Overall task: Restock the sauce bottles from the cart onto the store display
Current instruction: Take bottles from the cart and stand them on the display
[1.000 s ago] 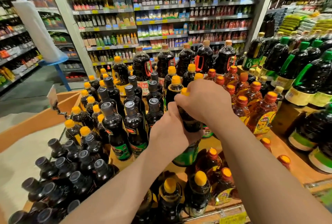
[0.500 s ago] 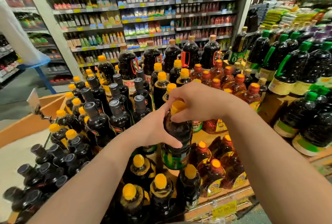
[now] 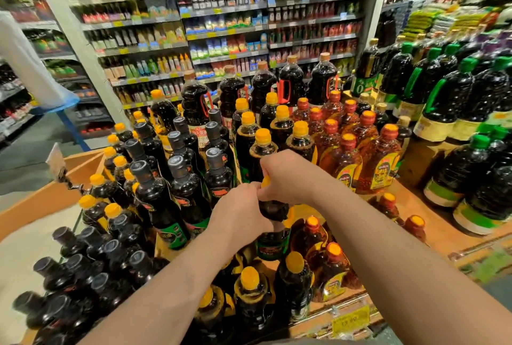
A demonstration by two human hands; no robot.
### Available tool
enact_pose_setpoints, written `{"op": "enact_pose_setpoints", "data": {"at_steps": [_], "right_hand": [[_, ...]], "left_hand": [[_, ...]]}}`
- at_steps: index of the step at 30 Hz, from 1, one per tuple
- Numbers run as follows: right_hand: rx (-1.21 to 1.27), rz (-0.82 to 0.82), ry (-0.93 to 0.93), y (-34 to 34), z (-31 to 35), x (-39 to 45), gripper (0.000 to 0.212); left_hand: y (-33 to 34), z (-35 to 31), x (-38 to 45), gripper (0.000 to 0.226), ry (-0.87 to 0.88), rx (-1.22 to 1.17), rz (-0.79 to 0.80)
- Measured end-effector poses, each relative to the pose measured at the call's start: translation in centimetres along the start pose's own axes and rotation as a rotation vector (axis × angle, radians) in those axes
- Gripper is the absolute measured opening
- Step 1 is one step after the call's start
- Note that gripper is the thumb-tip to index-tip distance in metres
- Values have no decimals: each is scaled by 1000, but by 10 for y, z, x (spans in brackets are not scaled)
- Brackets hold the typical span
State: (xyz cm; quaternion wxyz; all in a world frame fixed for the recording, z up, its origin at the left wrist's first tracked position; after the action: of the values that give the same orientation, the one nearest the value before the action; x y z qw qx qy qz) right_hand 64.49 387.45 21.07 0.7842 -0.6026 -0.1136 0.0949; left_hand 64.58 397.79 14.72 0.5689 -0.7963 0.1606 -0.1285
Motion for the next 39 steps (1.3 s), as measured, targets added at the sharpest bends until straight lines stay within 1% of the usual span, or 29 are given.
{"op": "enact_pose_setpoints", "data": {"at_steps": [4,9,13,15,17,19,22,25,26,29,30,32,35,37,39], "right_hand": [[32,86,19,22,-4,6,31],[49,196,13,69,-5,15,26],[82,278,33,104,-10,22,19],[80,326,39,122,-11,25,19],[29,373,31,141,-12,25,16],[3,403,36,158,-13,24,13],[22,360,53,173,-19,22,13],[69,310,107,177,-27,20,20],[71,299,122,177,-29,19,25],[66,301,158,171,-33,7,52],[58,297,150,166,-33,2,55],[60,270,132,151,-37,-6,50],[85,140,151,118,-51,-21,39],[94,72,192,95,-64,-37,33],[83,42,252,77,-77,-55,28]], "left_hand": [[17,13,5,76,-29,72,84],[42,28,5,74,-100,122,188],[66,37,5,71,-199,76,260],[76,41,4,69,-231,88,321],[87,44,3,64,-241,105,366],[96,45,2,52,-229,110,368],[102,44,4,34,-195,156,340],[104,42,7,27,-140,184,341],[105,42,8,27,-131,180,338],[105,42,8,26,-123,192,344],[104,41,7,25,-112,224,350],[97,37,5,23,-71,319,345],[79,24,3,29,12,403,253],[67,13,4,26,48,370,168],[57,-2,6,21,119,290,58]]}}
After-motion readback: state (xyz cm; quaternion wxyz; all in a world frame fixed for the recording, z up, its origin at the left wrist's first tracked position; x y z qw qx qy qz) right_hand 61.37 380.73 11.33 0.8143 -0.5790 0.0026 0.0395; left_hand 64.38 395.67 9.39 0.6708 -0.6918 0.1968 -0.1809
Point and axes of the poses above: each hand's wrist, its own x-axis towards the middle knuckle, its own y-axis out of the palm, z = x × y, the point moved 5 cm from there along x, towards the middle knuckle, and after that the axes turned 3 degrees about x, right-handed, at the moved point
